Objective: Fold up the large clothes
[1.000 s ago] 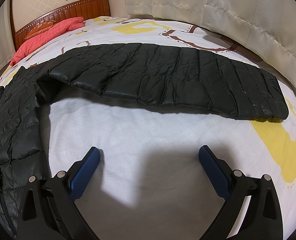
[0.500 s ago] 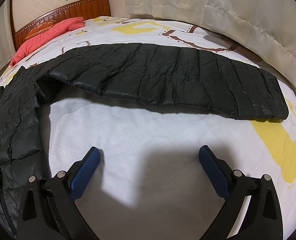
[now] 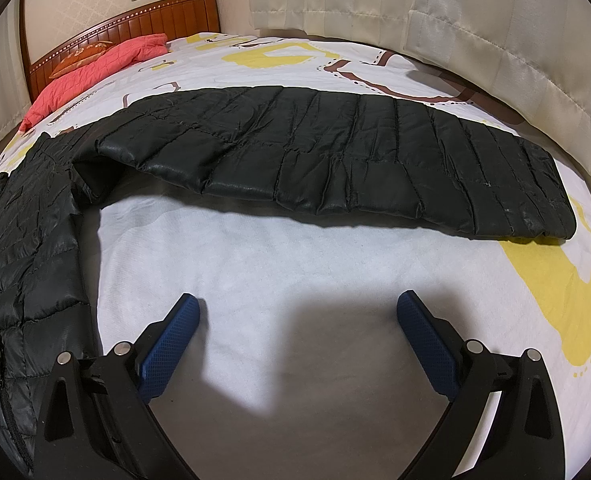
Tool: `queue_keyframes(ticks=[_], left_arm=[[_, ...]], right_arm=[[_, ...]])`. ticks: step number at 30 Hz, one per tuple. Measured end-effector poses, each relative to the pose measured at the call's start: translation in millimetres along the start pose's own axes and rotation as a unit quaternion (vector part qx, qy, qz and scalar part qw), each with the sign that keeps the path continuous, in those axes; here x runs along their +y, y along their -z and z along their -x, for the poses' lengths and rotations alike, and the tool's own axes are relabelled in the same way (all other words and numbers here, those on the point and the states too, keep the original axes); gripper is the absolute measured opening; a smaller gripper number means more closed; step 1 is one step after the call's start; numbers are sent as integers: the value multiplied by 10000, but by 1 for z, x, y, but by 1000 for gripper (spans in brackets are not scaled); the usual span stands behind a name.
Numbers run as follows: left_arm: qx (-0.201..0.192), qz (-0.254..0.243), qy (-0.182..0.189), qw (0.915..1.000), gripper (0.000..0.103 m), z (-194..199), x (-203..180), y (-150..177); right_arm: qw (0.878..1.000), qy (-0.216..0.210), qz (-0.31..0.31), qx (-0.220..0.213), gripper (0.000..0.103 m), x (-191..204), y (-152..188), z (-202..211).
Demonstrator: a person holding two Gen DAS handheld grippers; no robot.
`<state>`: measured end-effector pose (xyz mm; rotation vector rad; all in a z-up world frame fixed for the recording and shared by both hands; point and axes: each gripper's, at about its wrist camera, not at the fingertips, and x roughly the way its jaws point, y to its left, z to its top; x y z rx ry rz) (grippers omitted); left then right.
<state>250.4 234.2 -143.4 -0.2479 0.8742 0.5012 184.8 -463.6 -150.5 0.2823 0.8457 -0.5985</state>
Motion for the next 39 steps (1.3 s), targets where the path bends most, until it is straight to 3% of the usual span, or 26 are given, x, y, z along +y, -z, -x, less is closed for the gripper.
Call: queue_keyframes(ticks=[39], left_arm=[[77, -70, -106, 9999, 101, -7, -3, -6]], right_arm=[[9999, 113, 73, 27, 99, 2, -2, -5]])
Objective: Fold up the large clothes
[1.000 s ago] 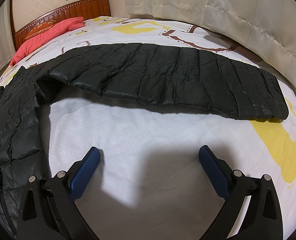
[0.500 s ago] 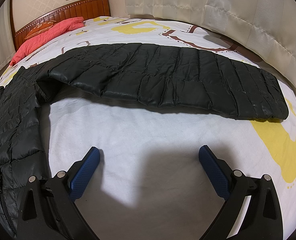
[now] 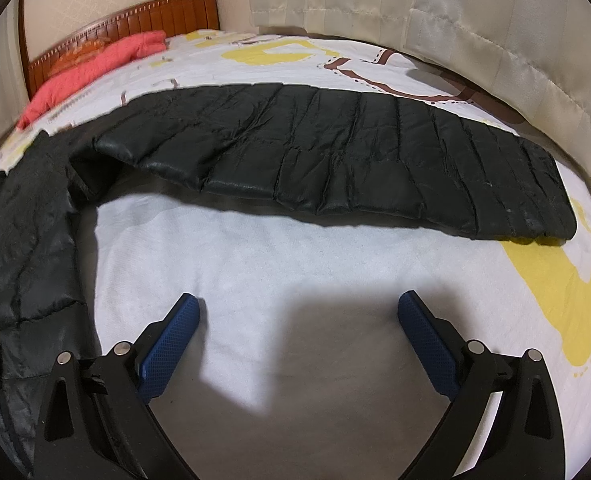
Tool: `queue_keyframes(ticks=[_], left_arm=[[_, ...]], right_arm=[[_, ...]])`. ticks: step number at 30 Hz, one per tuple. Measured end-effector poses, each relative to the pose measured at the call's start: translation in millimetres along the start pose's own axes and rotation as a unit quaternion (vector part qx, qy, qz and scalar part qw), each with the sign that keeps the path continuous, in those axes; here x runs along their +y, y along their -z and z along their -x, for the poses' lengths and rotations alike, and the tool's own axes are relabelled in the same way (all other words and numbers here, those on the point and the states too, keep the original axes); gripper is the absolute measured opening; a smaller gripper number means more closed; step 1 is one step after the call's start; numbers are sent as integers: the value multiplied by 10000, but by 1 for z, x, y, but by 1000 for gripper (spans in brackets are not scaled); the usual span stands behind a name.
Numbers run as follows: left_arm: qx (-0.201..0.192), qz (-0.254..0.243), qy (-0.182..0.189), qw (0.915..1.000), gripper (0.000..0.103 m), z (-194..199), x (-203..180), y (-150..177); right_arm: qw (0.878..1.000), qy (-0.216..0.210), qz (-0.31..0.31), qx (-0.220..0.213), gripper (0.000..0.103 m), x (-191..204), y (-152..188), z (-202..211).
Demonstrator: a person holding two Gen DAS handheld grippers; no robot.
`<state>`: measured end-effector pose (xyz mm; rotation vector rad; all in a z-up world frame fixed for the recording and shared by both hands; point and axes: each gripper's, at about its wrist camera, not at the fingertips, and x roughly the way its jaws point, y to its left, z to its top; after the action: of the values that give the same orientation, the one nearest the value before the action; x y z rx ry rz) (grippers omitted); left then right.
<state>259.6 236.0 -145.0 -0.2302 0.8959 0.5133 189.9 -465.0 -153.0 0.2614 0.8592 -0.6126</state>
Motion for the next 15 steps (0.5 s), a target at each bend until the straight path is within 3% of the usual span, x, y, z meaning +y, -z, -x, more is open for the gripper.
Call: queue_keyframes(ticks=[5, 15], left_arm=[[-47, 119, 227, 9997, 101, 4, 8, -1], [-149, 36, 179, 9997, 101, 8, 4, 7]], right_arm=[[9997, -178, -126, -55, 99, -5, 3, 4], [9998, -84, -72, -141, 99, -2, 6, 6]])
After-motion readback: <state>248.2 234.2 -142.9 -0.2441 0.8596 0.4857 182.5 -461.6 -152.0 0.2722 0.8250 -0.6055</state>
